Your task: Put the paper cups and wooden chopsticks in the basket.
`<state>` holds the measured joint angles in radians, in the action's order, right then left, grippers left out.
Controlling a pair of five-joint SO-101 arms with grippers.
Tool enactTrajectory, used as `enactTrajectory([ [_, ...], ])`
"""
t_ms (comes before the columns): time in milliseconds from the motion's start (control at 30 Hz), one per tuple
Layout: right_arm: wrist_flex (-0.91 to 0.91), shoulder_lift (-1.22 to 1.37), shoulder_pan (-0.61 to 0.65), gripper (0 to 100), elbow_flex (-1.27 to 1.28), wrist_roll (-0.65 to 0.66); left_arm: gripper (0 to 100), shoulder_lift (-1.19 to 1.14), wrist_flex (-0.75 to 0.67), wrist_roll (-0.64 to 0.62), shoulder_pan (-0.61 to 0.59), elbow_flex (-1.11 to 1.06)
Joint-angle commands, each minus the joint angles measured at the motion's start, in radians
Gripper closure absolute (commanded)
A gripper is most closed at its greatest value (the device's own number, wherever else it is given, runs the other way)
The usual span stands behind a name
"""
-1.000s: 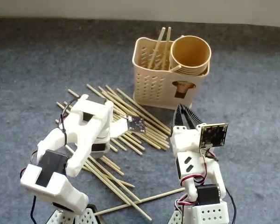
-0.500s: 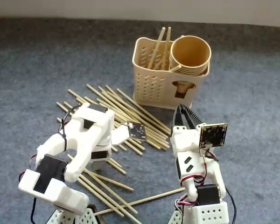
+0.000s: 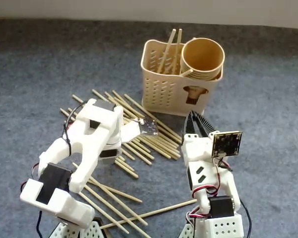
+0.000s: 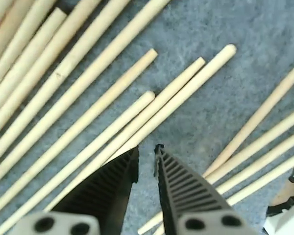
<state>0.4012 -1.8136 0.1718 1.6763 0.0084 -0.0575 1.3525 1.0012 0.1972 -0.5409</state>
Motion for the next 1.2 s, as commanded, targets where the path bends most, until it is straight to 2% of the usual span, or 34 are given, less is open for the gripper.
enactTrajectory([
  [0,0.002,-0.018,-0.004,99.2,0.124,0.014,93,0.015,0.037,-0.009,0.018,0.077],
  [167,0.002,-0.018,-0.004,99.2,0.124,0.014,92,0.004,0.026,-0.003,0.021,0.074],
  [400,0.002,-0.018,-0.004,99.2,0.124,0.014,92,0.002,-0.117,-0.003,0.021,-0.022],
  [500,0.002,-0.018,-0.004,99.2,0.124,0.014,86,0.002,-0.161,-0.009,0.016,-0.048],
  [733,0.002,-0.018,-0.004,99.2,0.124,0.014,86,0.002,-0.161,-0.003,0.021,-0.059],
  [933,0.002,-0.018,-0.004,99.2,0.124,0.014,89,0.004,-0.029,0.091,0.054,-0.079],
  [1167,0.002,-0.018,-0.004,99.2,0.124,0.014,91,0.035,0.08,0.094,0.067,-0.025],
])
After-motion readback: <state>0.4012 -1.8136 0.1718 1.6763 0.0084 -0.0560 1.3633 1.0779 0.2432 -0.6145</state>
